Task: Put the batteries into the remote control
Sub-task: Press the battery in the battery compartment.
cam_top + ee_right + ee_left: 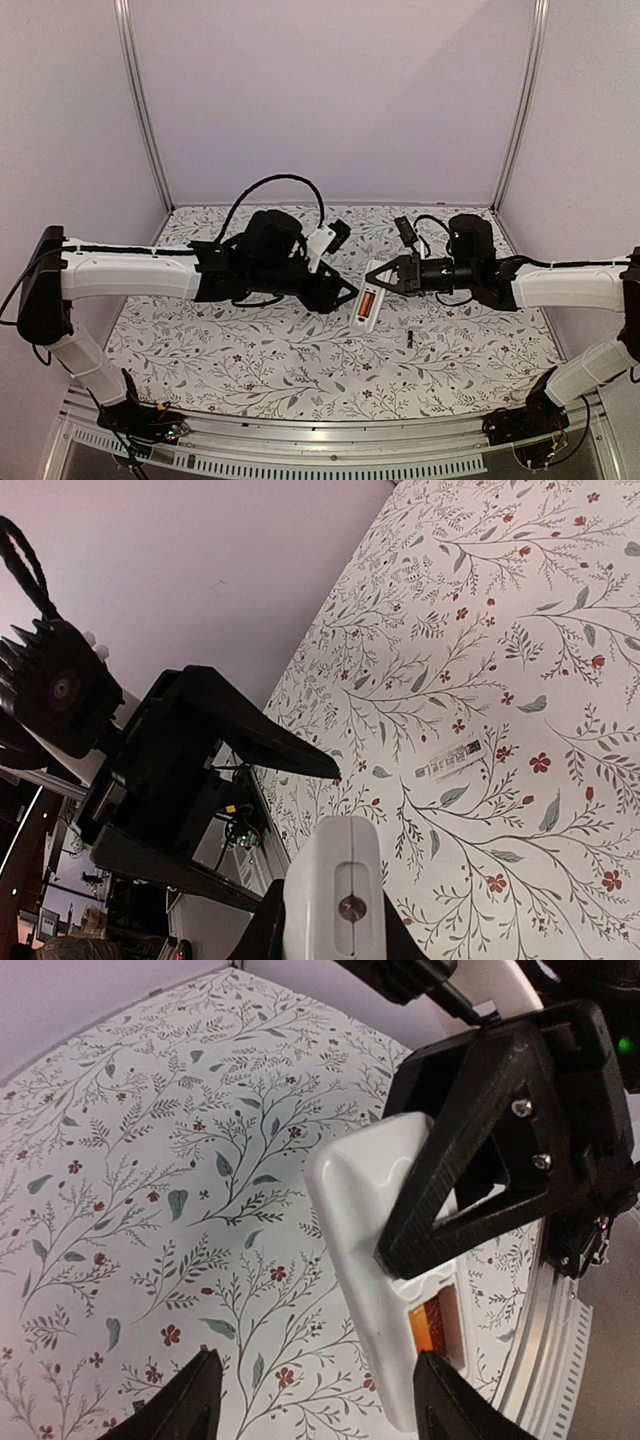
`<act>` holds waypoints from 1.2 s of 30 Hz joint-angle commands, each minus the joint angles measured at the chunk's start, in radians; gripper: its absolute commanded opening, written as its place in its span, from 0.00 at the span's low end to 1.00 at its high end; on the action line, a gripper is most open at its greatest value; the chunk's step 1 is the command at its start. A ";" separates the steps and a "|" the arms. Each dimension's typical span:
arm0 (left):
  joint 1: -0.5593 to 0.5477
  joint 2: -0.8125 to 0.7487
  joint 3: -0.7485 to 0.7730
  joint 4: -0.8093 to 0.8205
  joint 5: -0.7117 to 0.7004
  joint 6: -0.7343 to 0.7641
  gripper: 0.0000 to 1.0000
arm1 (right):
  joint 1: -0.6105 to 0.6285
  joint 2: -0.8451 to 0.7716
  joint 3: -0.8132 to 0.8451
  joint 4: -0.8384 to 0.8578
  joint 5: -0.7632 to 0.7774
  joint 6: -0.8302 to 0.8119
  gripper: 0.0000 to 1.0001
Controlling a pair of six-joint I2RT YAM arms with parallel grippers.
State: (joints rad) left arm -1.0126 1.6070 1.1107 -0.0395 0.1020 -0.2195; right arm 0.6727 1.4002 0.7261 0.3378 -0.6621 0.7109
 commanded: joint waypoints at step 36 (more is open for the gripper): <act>-0.054 0.127 0.121 0.018 -0.023 -0.037 0.75 | -0.167 -0.107 -0.076 -0.117 0.109 -0.045 0.00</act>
State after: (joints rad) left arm -1.0706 1.7672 1.2335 -0.0662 0.0895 -0.2878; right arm 0.5957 1.3346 0.7063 0.2466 -0.5808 0.6586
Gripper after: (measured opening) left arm 0.732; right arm 0.192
